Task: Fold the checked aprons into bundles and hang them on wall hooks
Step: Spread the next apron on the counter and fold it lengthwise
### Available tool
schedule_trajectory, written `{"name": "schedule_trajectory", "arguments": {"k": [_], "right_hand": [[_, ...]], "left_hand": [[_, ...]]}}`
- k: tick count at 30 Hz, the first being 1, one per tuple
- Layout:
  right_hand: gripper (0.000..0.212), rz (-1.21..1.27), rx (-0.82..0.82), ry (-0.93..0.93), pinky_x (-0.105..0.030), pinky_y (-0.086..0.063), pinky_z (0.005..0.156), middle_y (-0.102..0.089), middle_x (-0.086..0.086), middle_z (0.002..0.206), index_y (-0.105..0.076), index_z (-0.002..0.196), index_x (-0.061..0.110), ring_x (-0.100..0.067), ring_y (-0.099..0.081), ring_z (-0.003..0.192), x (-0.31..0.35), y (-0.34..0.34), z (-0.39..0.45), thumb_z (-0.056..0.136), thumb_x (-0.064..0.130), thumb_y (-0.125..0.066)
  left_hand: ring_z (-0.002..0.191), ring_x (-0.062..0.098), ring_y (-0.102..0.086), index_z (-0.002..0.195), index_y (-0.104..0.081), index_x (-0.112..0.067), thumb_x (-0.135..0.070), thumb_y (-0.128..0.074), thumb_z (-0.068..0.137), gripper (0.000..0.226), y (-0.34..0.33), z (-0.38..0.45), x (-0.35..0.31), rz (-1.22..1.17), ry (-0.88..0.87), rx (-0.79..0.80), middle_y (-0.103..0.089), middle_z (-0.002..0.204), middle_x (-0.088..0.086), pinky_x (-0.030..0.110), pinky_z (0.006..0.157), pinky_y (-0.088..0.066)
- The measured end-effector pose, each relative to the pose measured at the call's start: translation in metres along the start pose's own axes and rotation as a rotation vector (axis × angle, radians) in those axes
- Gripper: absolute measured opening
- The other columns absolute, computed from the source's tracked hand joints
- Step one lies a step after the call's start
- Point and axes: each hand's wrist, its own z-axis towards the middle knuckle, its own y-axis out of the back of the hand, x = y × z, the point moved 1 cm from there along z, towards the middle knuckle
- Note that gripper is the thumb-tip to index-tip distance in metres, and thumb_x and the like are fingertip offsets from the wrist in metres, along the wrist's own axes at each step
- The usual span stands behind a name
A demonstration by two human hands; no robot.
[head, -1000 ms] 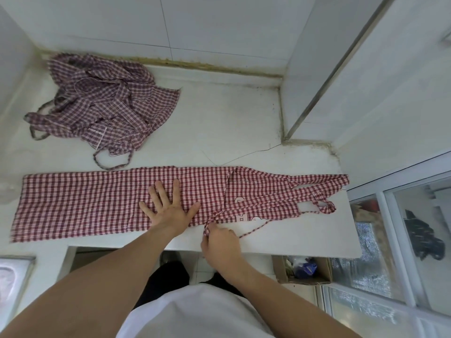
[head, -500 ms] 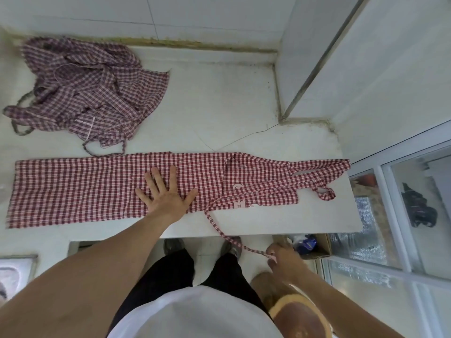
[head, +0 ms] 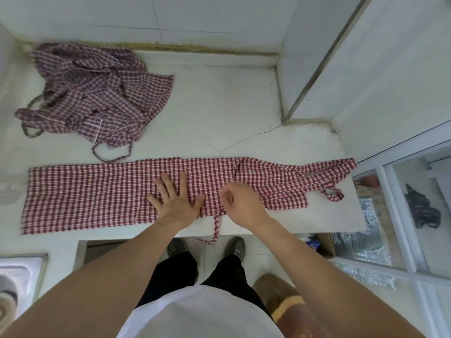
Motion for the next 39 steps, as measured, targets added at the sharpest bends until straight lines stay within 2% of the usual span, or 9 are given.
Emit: {"name": "schedule_trajectory", "arguments": {"k": [5, 10, 14, 17, 22, 25, 29, 35, 39], "right_hand": [[0.036, -0.266, 0.144, 0.062, -0.046, -0.035, 0.11, -0.048, 0.0, 0.138, -0.061, 0.129, 0.021, -0.021, -0.037, 0.132, 0.007, -0.025, 0.037, 0.093, 0.02, -0.063], [0.033, -0.387, 0.266, -0.034, -0.053, -0.027, 0.114, -0.044, 0.006, 0.142, -0.064, 0.125, 0.031, -0.017, -0.037, 0.135, 0.002, -0.009, 0.045, 0.093, 0.025, -0.063], [0.027, -0.503, 0.213, -0.023, -0.045, -0.029, 0.111, -0.059, 0.001, 0.127, -0.066, 0.119, 0.026, -0.021, -0.049, 0.124, 0.016, 0.004, 0.071, 0.092, 0.029, -0.064], [0.058, -0.449, 0.167, 0.026, -0.04, -0.028, 0.109, -0.05, -0.003, 0.135, -0.052, 0.136, 0.024, -0.023, -0.042, 0.128, 0.021, 0.01, 0.089, 0.082, 0.019, -0.073], [0.096, -0.519, 0.353, -0.148, -0.048, -0.027, 0.113, -0.043, -0.002, 0.142, -0.035, 0.146, 0.025, -0.023, -0.039, 0.133, 0.027, 0.003, 0.117, 0.066, 0.02, -0.088], [0.074, -0.579, 0.444, -0.218, -0.048, -0.028, 0.113, -0.06, 0.001, 0.125, -0.051, 0.13, 0.022, -0.022, -0.053, 0.121, 0.026, 0.004, 0.128, 0.066, 0.025, -0.088], [0.042, -0.563, 0.49, -0.187, -0.037, -0.05, 0.093, -0.065, 0.001, 0.107, -0.067, 0.109, 0.018, -0.021, -0.062, 0.103, 0.024, 0.003, 0.127, 0.073, 0.028, -0.084], [0.034, -0.567, 0.298, 0.093, -0.03, -0.048, 0.079, -0.056, -0.004, 0.115, -0.068, 0.12, 0.013, -0.024, -0.059, 0.101, 0.017, -0.003, 0.094, 0.087, 0.004, -0.064], [0.043, -0.615, 0.026, 0.29, -0.034, -0.051, 0.06, -0.056, -0.008, 0.083, -0.074, 0.086, 0.008, -0.027, -0.058, 0.074, 0.002, -0.01, 0.067, 0.051, -0.017, -0.074]], "left_hand": [[0.15, 0.031, 0.007, 0.156, 0.0, -0.04, -0.047, -0.023, 0.104, 0.057, 0.019, -0.004, 0.025, -0.026, -0.129, -0.05, 0.009, 0.164, 0.008, 0.061, 0.117, -0.003], [0.142, 0.026, -0.023, 0.145, -0.043, -0.024, 0.002, -0.058, 0.084, 0.067, 0.057, 0.011, 0.089, -0.149, -0.211, -0.16, -0.028, 0.152, 0.005, 0.048, 0.119, -0.024], [0.147, 0.029, -0.013, 0.153, -0.022, -0.03, -0.023, -0.071, 0.085, 0.085, 0.085, 0.028, 0.144, 0.011, -0.08, -0.192, -0.014, 0.159, 0.005, 0.056, 0.119, -0.017], [0.151, 0.025, -0.004, 0.157, -0.01, -0.031, -0.032, -0.079, 0.08, 0.102, 0.102, 0.041, 0.17, 0.087, -0.131, -0.122, -0.008, 0.164, 0.003, 0.055, 0.12, -0.01], [0.146, 0.028, -0.019, 0.156, -0.015, -0.03, -0.02, -0.075, 0.082, 0.096, 0.124, 0.064, 0.186, 0.268, -0.179, -0.084, -0.027, 0.156, 0.007, 0.051, 0.121, -0.01], [0.132, 0.026, -0.034, 0.145, -0.033, -0.026, -0.03, -0.082, 0.075, 0.085, 0.134, 0.071, 0.185, 0.332, -0.202, -0.083, -0.043, 0.141, 0.006, 0.046, 0.114, -0.024], [0.122, 0.023, -0.042, 0.137, -0.044, -0.021, -0.03, -0.088, 0.068, 0.082, 0.14, 0.071, 0.184, 0.311, -0.226, -0.115, -0.042, 0.131, 0.005, 0.04, 0.106, -0.038], [0.119, 0.025, -0.05, 0.147, -0.032, -0.024, -0.031, -0.086, 0.071, 0.093, 0.133, 0.058, 0.194, 0.142, -0.172, -0.259, -0.041, 0.133, 0.007, 0.04, 0.091, -0.05], [0.095, 0.021, -0.065, 0.116, -0.056, -0.022, -0.029, -0.07, 0.088, 0.032, 0.125, 0.045, 0.196, 0.252, -0.168, -0.291, -0.067, 0.109, -0.001, 0.036, 0.079, -0.055]]}}
